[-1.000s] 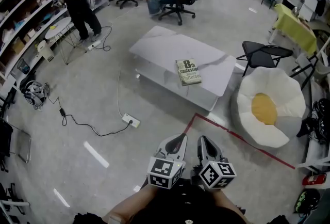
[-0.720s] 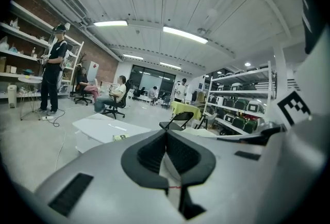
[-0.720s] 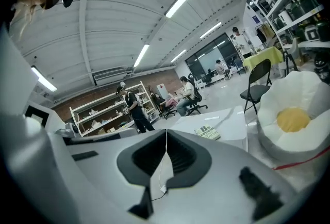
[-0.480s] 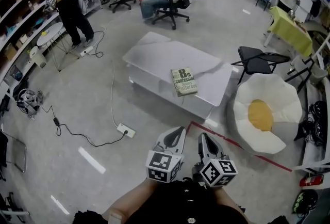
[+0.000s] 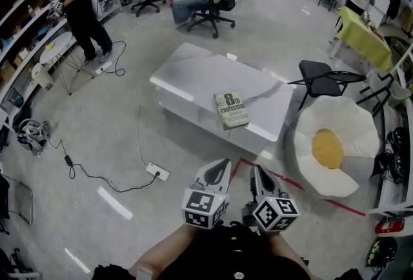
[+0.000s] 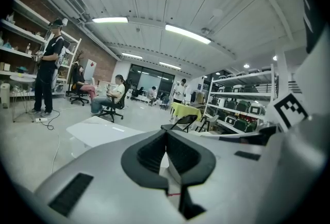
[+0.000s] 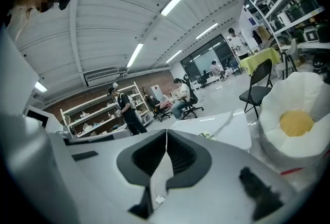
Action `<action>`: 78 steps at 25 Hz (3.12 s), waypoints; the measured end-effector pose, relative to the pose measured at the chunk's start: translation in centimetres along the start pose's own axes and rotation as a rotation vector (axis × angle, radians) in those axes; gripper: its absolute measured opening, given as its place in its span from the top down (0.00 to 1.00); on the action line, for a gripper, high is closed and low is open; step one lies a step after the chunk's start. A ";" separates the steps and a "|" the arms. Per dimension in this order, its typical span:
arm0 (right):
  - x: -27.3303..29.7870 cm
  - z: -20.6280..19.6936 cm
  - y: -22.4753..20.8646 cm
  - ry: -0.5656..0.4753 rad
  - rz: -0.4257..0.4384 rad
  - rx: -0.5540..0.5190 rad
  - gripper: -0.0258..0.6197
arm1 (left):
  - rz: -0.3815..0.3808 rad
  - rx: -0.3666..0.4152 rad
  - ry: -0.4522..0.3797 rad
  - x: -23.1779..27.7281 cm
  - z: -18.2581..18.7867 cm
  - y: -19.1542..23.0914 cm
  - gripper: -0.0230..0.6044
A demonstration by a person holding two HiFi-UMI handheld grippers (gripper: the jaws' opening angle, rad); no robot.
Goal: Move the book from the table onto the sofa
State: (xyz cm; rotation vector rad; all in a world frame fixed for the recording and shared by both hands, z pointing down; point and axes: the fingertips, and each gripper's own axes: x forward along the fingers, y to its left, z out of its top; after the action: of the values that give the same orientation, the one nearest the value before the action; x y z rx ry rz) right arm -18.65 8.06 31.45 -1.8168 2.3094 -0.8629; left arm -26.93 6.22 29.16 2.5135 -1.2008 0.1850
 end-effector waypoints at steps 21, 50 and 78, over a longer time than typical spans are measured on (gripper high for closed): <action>5.8 -0.9 -1.0 0.012 0.007 0.084 0.94 | -0.025 -0.034 0.058 4.1 -1.0 4.1 0.95; 26.2 3.2 -14.0 0.188 0.119 0.369 0.92 | 0.139 -0.115 0.177 27.1 0.3 14.3 0.95; 40.4 -20.6 -24.7 0.207 0.162 0.882 0.45 | 0.174 -0.204 0.208 38.6 -22.0 29.6 0.95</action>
State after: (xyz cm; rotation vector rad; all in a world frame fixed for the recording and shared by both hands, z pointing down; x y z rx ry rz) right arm -17.09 -24.55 71.43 -1.1728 1.6620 -1.7270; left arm -24.74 -31.12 67.28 2.1575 -1.2821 0.3404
